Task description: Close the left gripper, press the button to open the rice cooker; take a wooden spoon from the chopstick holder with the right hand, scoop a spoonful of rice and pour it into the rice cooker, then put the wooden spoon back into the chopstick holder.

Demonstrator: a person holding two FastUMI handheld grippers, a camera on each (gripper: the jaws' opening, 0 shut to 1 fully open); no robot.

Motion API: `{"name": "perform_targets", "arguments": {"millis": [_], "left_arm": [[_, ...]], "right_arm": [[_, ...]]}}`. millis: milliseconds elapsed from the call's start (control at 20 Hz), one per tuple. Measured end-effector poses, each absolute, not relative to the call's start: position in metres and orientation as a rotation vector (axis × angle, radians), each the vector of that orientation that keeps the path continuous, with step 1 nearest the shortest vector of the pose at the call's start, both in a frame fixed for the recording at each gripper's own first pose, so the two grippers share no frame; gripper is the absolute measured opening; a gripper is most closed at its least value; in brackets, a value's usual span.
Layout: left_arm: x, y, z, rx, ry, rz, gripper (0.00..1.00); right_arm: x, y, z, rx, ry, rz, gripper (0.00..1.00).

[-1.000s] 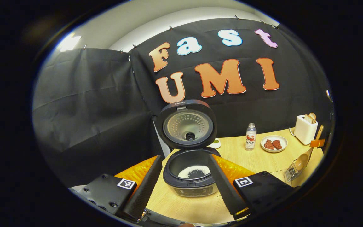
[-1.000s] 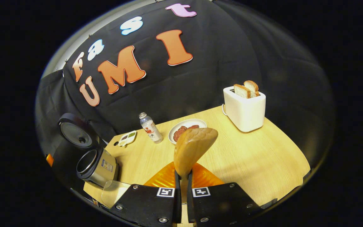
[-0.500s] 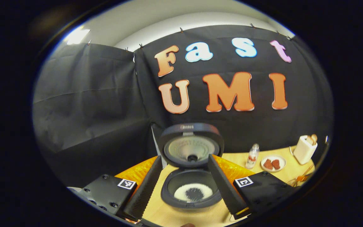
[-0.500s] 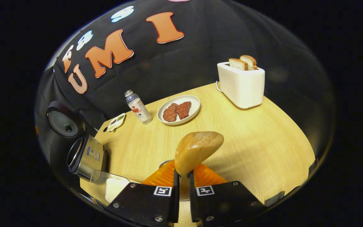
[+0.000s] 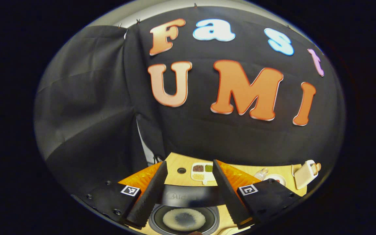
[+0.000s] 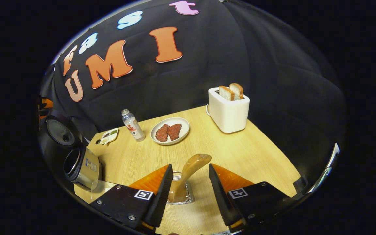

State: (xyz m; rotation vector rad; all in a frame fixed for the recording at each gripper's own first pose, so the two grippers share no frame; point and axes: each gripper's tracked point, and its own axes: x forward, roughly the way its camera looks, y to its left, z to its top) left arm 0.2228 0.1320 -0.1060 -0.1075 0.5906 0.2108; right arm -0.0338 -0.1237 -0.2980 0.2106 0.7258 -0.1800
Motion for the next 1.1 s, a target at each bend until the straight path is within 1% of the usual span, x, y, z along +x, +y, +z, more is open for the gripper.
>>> {"name": "perform_targets", "arguments": {"millis": [50,200,350,400,450,600,650,750,800,900,1050,1100], "left_arm": [[0.224,0.135,-0.122,-0.092,0.647,0.213,0.93],[0.200,0.119,-0.151,-0.119,0.862,0.137,0.96],[0.169,0.111,-0.175,-0.152,1.005,0.092,0.97],[0.155,0.112,-0.191,-0.148,1.085,0.093,0.96],[0.146,0.114,-0.202,-0.145,1.098,0.087,0.97],[0.101,0.104,-0.240,-0.154,1.260,0.081,0.98],[0.086,0.101,-0.254,-0.163,1.321,0.079,0.96],[0.069,0.094,-0.279,-0.179,1.409,0.079,0.98],[0.077,0.094,-0.279,-0.161,1.349,0.073,0.98],[0.077,0.089,-0.287,-0.165,1.374,0.087,0.96],[0.080,0.088,-0.289,-0.143,1.301,0.081,0.98],[0.080,0.088,-0.288,-0.135,1.267,0.079,0.96]], "right_arm": [[-0.036,-0.123,-0.289,0.213,0.716,-0.181,0.72],[-0.034,-0.120,-0.269,0.205,0.682,-0.177,0.72],[-0.028,-0.112,-0.259,0.176,0.657,-0.158,0.72],[-0.025,-0.107,-0.258,0.168,0.657,-0.145,0.72],[-0.023,-0.103,-0.259,0.156,0.659,-0.134,0.72],[-0.015,-0.085,-0.258,0.146,0.661,-0.094,0.72],[-0.013,-0.079,-0.259,0.151,0.664,-0.081,0.72],[-0.009,-0.072,-0.262,0.146,0.668,-0.064,0.72],[-0.008,-0.070,-0.261,0.138,0.668,-0.058,0.72],[-0.006,-0.065,-0.259,0.125,0.664,-0.044,0.72],[0.000,-0.057,-0.250,0.106,0.638,-0.033,0.72],[0.003,-0.053,-0.246,0.102,0.630,-0.024,0.72]]}}
